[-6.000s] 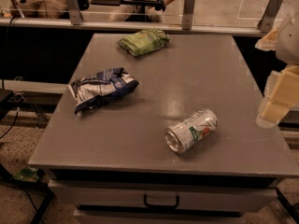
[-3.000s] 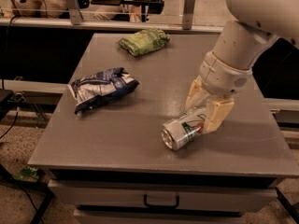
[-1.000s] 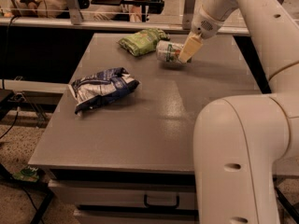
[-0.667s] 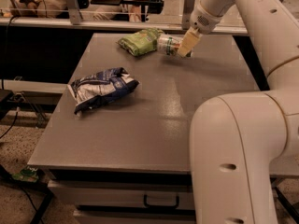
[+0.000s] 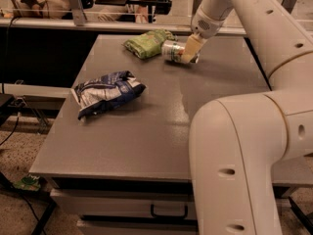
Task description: Move 7up can near green jalapeno chip bag
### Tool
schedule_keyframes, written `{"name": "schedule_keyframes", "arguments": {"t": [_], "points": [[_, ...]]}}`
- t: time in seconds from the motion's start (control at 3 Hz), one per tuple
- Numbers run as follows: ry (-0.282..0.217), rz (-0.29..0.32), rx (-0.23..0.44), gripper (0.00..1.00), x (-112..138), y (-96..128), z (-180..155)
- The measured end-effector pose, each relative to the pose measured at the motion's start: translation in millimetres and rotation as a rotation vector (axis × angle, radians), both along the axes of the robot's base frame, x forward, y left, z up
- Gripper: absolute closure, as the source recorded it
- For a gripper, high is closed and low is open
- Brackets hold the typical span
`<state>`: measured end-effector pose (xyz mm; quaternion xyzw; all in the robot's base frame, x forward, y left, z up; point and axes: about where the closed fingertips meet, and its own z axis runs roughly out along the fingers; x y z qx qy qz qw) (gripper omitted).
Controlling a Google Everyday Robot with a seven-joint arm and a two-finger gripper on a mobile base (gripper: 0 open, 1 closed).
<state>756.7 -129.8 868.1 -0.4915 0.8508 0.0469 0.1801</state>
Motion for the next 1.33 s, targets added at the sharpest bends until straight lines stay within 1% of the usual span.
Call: {"name": "schedule_keyframes", "arguments": {"t": [0.33,0.67,1.0,1.33], "points": [[0.033,0.003,0.021,0.56,-1.1,7.7,-12.8],[0.026,0.009,0.065,0.33,0.4,13.3,-14.5],[0.026,0.011,0.068,0.0,4.3,17.4,-21.1],[0.026,0.011,0.068,0.0,4.3,17.4,-21.1]]}}
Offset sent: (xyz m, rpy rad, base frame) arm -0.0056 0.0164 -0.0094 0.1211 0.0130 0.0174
